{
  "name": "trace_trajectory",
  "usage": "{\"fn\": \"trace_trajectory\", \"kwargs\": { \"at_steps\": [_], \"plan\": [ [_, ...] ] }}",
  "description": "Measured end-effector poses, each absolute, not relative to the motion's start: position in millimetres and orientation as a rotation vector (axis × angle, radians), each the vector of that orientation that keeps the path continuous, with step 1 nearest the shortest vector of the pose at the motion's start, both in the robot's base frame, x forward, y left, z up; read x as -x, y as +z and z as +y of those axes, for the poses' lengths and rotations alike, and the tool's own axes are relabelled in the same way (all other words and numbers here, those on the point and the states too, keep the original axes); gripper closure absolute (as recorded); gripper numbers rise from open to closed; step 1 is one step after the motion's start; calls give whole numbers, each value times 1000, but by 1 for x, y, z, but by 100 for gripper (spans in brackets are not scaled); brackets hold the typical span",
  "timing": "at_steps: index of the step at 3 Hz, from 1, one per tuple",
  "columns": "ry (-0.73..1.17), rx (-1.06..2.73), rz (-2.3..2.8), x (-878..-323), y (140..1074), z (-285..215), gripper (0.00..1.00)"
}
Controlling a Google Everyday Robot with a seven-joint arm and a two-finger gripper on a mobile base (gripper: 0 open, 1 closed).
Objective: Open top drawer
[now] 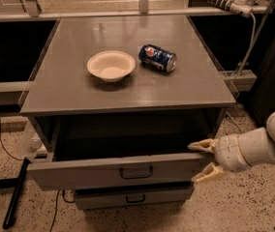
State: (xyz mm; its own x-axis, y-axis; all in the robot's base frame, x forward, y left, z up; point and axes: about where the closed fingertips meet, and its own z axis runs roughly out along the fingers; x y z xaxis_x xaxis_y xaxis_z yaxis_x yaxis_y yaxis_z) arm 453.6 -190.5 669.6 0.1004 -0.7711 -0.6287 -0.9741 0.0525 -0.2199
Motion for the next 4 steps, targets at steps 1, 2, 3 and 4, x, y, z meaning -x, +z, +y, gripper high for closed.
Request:
{"fn": "trace_trajectory", "kwargs": {
  "at_steps": [1,2,3,4],
  "plan": [
    [447,1743,1720,-447,666,-197,64],
    [447,1743,1720,-447,670,-197,88],
    [466,1751,1694,-428,678,-192,100],
    [461,1744,1699,-401,675,-200,100]
  ]
}}
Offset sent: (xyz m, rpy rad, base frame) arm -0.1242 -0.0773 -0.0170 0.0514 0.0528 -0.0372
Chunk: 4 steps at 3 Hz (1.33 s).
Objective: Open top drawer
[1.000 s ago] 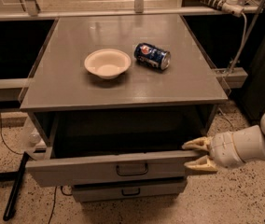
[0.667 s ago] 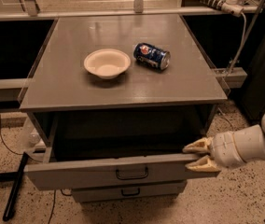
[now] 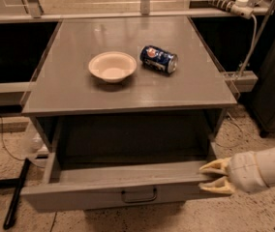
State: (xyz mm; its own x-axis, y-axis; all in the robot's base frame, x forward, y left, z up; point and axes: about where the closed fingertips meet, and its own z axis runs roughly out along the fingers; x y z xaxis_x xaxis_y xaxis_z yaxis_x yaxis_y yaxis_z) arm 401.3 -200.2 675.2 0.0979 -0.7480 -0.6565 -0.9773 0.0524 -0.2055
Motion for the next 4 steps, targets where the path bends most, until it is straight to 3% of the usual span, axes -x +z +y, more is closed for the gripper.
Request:
{"fn": "trace_trajectory", "kwargs": {
  "at_steps": [1,4],
  "plan": [
    [461,1744,1699,-401,676,-199,82],
    [488,1743,1698,-397,671,-201,12]
  ]
}}
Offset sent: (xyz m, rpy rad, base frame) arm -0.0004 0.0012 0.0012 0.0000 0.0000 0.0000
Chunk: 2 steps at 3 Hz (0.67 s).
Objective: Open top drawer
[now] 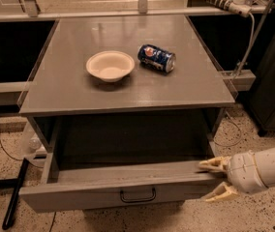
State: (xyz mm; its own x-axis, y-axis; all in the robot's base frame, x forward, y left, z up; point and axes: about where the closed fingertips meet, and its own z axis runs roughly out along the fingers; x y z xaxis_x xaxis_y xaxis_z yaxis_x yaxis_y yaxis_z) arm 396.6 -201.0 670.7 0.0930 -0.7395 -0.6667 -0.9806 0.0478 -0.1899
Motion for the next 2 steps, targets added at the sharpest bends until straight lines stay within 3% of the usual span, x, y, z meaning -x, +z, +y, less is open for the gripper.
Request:
{"fn": "trace_trajectory", "kwargs": {
  "at_steps": [1,2],
  "plan": [
    [533,1733,1697,-377,657,-208,14],
    [533,1733,1697,-377,661,-208,38]
  ]
}}
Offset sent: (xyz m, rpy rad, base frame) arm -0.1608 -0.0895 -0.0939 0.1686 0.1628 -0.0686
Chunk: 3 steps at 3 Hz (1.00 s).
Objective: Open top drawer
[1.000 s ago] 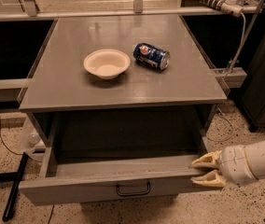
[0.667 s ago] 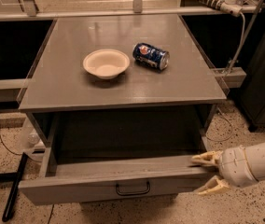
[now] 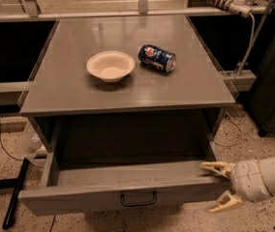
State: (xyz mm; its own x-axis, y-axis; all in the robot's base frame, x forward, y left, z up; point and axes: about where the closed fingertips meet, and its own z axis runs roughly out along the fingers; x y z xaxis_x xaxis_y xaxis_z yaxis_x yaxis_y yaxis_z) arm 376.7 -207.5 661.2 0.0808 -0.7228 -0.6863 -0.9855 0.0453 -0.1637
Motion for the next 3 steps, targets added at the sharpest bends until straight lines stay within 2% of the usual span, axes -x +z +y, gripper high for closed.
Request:
{"fn": "trace_trajectory", "kwargs": {
  "at_steps": [1,2,3],
  "plan": [
    [538,1732,1697,-375,665,-207,61],
    [589,1759,1673,-327,667,-209,85],
    [589,1759,1673,-327,673,-209,100]
  ]
}}
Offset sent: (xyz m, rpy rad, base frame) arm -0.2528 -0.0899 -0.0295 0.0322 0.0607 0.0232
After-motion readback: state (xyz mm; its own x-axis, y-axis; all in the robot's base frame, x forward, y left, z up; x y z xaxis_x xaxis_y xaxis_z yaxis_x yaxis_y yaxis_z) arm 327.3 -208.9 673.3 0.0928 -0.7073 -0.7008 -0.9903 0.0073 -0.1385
